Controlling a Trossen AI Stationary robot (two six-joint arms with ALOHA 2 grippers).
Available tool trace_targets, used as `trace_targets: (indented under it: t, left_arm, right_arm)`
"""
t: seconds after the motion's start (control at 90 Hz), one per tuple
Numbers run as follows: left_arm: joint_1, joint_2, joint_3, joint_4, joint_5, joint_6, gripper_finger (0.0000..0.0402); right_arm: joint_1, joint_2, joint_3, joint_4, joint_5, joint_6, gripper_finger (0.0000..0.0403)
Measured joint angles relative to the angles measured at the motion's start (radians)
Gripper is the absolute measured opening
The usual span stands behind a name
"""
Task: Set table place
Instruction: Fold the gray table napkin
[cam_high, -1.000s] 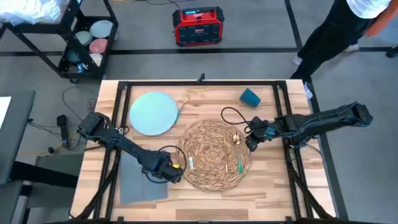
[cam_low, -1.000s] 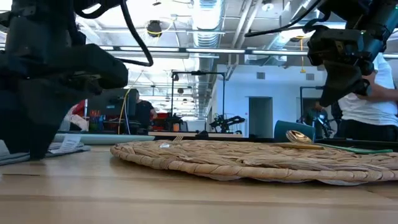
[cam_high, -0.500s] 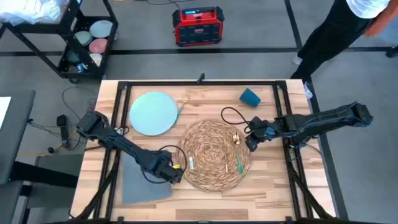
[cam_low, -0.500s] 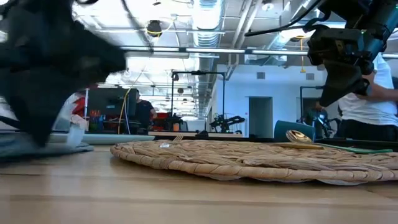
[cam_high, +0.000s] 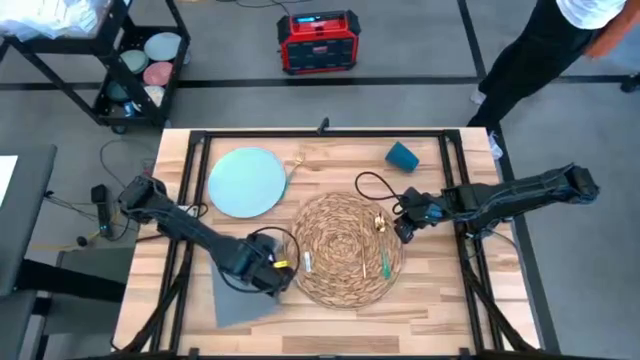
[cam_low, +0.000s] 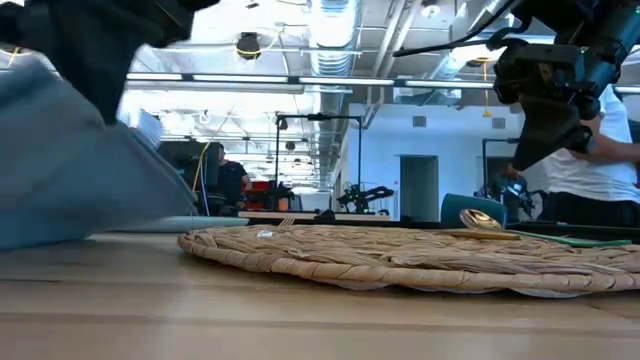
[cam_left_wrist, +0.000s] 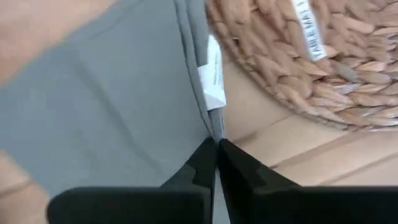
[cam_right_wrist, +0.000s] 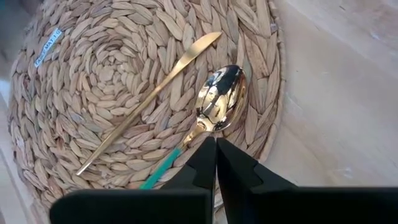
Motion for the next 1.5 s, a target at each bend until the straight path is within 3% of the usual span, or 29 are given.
trace_targets:
  t: [0.311, 0.633, 0.811, 0.967, 1.089, 1.367, 1.5]
  left_arm:
    - [-0.112, 0.0, -0.018, -0.098, 0.031, -0.172, 0.0]
    - [-0.248, -0.001, -0.142, -0.05, 0.077, -0.413, 0.0]
    - [-0.288, -0.001, -0.25, 0.014, 0.17, -0.433, 0.0]
    - [-0.289, 0.0, -0.31, -0.038, 0.329, -0.445, 0.0005]
    - [-0.292, -0.012, -0.304, -0.069, 0.351, -0.445, 0.0037]
    - [-0.292, -0.141, -0.298, -0.11, 0.249, -0.47, 0.0153]
    - [-0.292, -0.22, -0.298, 0.059, 0.114, -0.429, 0.0181]
  right_arm:
    - [-0.001, 0.0, 0.0, 0.014, 0.0, -0.012, 0.0]
    - [-0.003, 0.0, 0.0, 0.014, 0.0, -0.012, 0.0]
    - [-0.003, 0.0, 0.0, 0.014, -0.006, -0.01, 0.0]
    - [-0.003, 0.0, 0.0, 0.013, -0.006, 0.001, 0.0]
    - [-0.003, 0.0, 0.0, 0.013, -0.006, 0.006, 0.0]
    - [-0.003, 0.0, 0.0, 0.013, -0.005, -0.004, 0.0]
    - [-0.003, 0.0, 0.0, 0.013, -0.005, -0.012, 0.0]
